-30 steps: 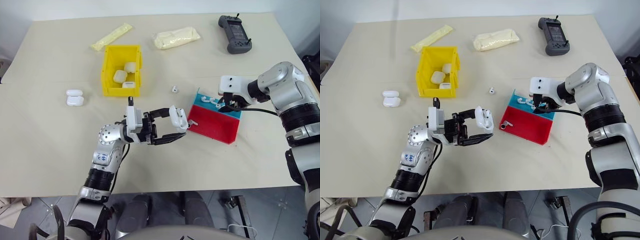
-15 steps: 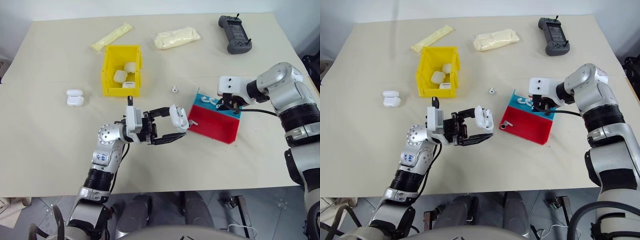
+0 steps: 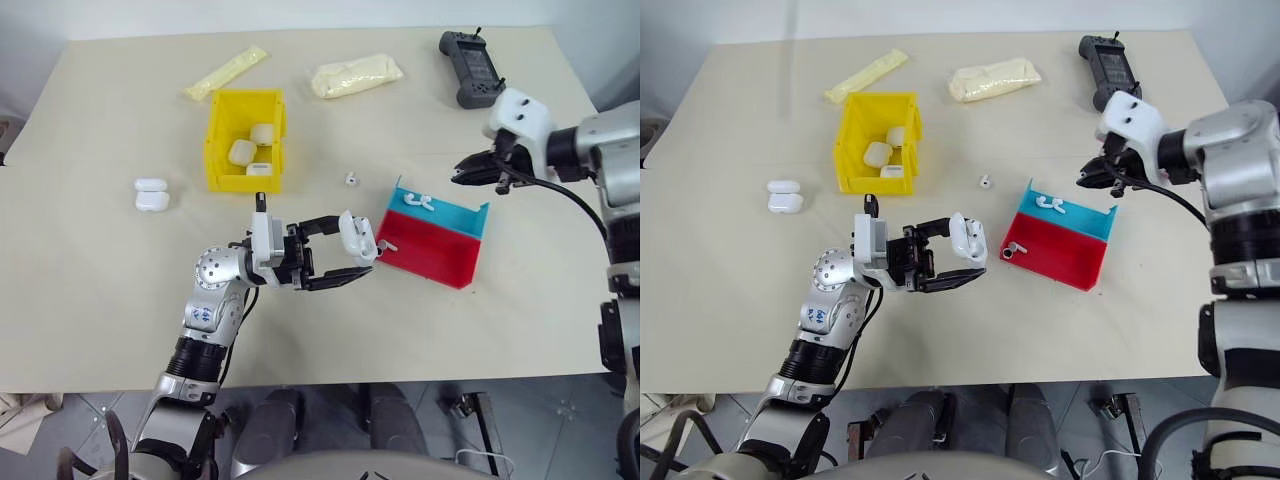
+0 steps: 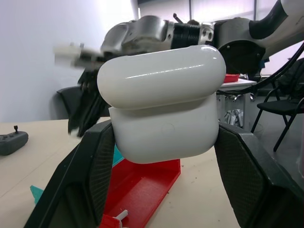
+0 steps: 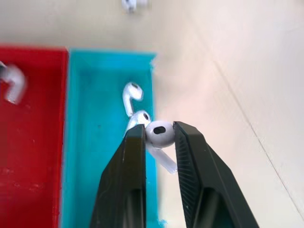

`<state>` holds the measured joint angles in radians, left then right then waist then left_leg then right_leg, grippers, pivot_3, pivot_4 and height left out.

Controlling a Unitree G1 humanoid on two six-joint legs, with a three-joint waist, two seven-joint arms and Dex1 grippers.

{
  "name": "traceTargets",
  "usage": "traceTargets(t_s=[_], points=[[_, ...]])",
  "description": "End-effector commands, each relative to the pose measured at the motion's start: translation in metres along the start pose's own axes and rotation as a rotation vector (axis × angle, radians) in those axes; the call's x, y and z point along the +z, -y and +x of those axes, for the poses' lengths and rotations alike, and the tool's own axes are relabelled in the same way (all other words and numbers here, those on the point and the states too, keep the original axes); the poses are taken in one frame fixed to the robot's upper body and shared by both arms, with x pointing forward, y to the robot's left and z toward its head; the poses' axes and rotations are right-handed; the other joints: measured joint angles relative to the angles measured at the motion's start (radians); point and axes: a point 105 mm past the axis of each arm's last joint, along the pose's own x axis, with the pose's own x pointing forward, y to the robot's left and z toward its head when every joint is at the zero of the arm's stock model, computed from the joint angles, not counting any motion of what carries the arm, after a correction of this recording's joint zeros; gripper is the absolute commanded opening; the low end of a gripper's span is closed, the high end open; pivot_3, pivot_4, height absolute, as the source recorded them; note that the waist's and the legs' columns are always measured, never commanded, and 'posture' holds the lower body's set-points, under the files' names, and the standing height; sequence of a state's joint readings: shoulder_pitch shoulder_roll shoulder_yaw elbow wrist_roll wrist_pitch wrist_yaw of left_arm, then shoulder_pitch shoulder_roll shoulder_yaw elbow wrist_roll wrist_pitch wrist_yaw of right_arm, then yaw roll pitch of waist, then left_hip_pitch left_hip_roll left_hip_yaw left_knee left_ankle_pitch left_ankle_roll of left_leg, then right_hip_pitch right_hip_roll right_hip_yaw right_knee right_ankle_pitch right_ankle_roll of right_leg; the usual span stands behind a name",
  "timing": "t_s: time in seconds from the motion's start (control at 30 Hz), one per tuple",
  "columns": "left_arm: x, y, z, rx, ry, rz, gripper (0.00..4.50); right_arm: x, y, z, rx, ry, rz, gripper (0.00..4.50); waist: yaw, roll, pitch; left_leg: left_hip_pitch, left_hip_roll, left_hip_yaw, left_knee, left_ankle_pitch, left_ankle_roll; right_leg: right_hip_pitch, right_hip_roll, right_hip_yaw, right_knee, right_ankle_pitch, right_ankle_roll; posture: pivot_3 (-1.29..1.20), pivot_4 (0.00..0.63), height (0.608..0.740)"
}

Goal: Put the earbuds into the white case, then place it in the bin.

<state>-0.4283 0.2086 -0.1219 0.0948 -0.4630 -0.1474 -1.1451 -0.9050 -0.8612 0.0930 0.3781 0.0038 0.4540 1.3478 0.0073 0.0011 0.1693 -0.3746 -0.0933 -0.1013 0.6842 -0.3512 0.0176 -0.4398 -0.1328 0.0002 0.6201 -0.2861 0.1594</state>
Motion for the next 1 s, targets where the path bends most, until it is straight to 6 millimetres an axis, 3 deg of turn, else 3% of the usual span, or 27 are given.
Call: traceTargets(t_s=[0.03,0.17,0.37,0.7,1.0], points=[[0.005,0.001,0.001,-0.019,0.009,0.019,2.99,0.007,-0.020,-0.015,0.012,0.129,0.036,0.47,0.004,0.000,0.000,0.000,0.000,0.000,0.000,0.000,0.000,0.000,0.000,0.000,0.000,0.000,0.000,0.00,0.150,0.740],[0.001,-0.001,0.001,-0.018,-0.002,0.010,2.99,0.001,-0.050,-0.015,0.018,0.242,0.128,0.47,0.012,0.000,0.000,0.000,0.000,0.001,0.001,0.000,0.000,-0.001,0.000,0.001,0.001,0.000,0.000,0.00,0.150,0.740],[-0.001,-0.006,0.005,-0.035,-0.006,0.010,2.99,0.027,-0.099,-0.019,0.087,0.588,0.279,0.47,0.017,0.000,0.000,0.001,0.000,0.002,0.002,0.000,0.000,-0.001,0.001,0.002,0.002,0.000,0.000,0.00,0.150,0.740],[-0.004,-0.010,0.011,-0.048,-0.016,0.010,2.99,0.063,-0.127,-0.030,0.267,0.889,0.631,0.47,0.016,0.000,0.000,0.001,0.000,0.000,0.003,0.000,0.000,0.001,0.001,0.002,0.002,0.000,0.000,0.00,0.150,0.740],[-0.005,-0.013,0.013,-0.034,-0.011,0.006,2.99,0.074,-0.157,-0.016,0.402,0.916,0.796,0.47,0.016,0.000,0.000,0.001,0.000,0.000,0.002,0.000,0.000,0.001,0.001,0.002,0.002,0.000,0.000,0.00,0.150,0.740]])
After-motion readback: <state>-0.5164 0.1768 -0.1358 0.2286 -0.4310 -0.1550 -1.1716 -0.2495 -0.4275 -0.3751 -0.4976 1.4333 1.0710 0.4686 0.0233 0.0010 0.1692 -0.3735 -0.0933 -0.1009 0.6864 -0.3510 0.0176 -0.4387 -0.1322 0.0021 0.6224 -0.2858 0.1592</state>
